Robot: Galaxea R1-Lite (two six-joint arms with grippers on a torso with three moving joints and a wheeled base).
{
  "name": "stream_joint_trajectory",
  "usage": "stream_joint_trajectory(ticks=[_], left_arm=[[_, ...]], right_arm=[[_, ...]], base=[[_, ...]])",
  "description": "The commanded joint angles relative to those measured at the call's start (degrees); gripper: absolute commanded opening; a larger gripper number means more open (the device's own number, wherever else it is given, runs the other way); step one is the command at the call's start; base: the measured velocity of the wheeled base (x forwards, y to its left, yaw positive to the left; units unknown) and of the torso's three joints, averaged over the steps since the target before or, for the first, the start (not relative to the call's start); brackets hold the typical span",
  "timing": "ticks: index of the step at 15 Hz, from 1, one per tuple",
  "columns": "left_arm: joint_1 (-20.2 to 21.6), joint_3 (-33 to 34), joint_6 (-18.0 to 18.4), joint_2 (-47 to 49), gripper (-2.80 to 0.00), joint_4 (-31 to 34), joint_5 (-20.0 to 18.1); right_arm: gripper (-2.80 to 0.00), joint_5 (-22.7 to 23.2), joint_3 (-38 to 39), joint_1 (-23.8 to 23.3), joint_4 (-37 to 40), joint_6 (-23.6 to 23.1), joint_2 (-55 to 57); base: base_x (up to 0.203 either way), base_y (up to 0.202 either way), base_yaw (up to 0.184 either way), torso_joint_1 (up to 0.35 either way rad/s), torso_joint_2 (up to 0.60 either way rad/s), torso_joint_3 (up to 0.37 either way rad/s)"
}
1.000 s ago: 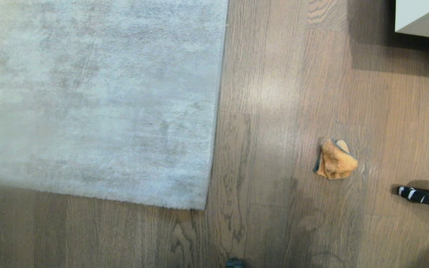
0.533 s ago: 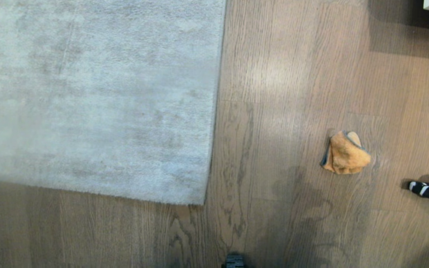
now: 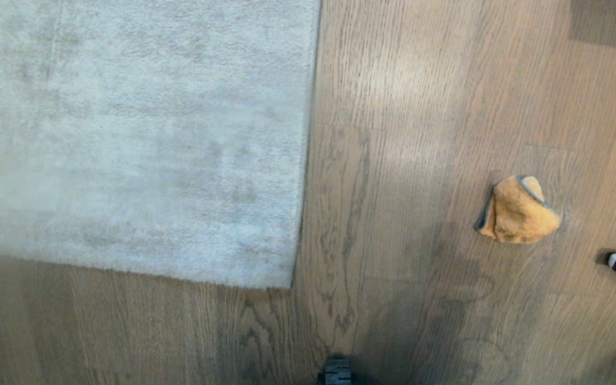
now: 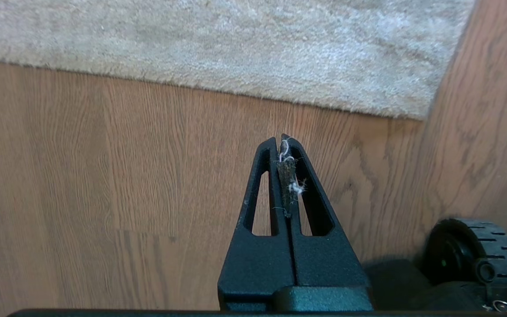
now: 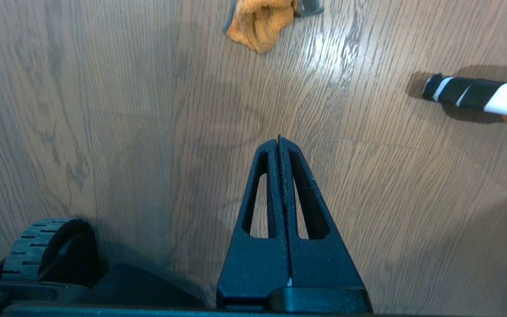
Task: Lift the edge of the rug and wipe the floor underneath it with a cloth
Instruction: Lift up the carpet
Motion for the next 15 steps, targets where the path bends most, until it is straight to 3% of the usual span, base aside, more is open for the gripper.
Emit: stream_joint_trajectory(ticks=[1,15], left_arm=[[0.00,0.00,-0.04,0.10,-2.80,0.05,0.03],[0.00,0.44,0.05,-0.07,-2.80,-1.15,0.38]], right_arm=[[-2.80,0.02,0.00,0.00,-0.01,-0.03,-0.02],[-2.80,0.02,0.00,0.00,-0.10,-0.03,-0.02]], base=[[0.000,0.000,0.000,0.000,0.00,-0.156],[0.000,0.000,0.000,0.000,0.00,-0.012]])
